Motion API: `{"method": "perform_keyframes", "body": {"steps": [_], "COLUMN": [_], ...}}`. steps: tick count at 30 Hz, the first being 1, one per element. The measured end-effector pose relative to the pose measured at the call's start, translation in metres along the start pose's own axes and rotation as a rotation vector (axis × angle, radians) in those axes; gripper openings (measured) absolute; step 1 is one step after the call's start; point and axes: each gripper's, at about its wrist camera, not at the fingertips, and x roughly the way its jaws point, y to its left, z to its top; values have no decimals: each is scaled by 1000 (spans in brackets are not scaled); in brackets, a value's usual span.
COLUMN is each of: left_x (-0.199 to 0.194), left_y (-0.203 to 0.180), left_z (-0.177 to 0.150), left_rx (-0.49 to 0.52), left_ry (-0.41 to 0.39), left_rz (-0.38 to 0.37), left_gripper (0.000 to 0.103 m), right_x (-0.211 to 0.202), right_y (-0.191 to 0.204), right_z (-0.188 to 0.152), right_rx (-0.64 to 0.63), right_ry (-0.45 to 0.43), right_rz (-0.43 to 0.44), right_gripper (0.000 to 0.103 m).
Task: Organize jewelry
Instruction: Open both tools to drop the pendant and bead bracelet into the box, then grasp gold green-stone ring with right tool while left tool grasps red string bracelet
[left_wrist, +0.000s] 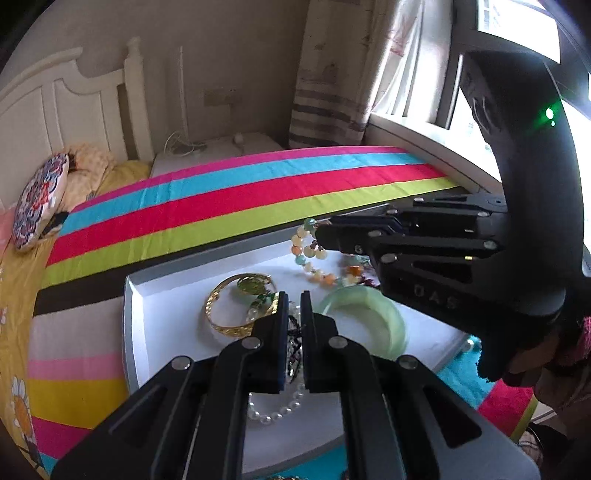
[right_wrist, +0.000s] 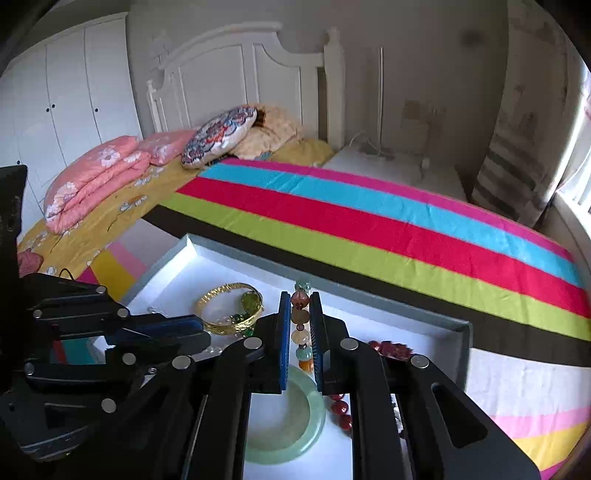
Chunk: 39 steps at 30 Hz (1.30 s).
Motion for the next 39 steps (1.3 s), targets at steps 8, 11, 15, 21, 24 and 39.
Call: {"method": "perform_keyframes", "body": {"steps": [8, 11, 15, 21, 24, 39], "left_x": [-20, -45, -86, -120, -121, -86], "left_y": [33, 39, 43, 36, 31, 7], "left_z": [-3, -10, -35, -87, -108, -123], "left_rx": [-91, -78, -95, -143, -152, -32], "left_ry": [-44, -80, -119, -131, -121, -89], "left_rz": [56, 109, 134, 131, 170, 235], "left_gripper": [75, 91, 95, 99, 99, 100], "right_x": [-33, -60, -100, -131, -138, -66], "right_y": [-1, 3, 3, -3, -6, 41], "right_z": [-8, -16, -45, -98, -124, -128], "right_rx": [29, 9, 6, 34, 61, -73], "right_ry": [-58, -100, -152, -144, -120, 111], "right_rz": [20, 20, 22, -14, 3, -36], "right_gripper": [73, 73, 73, 73, 73, 51]}}
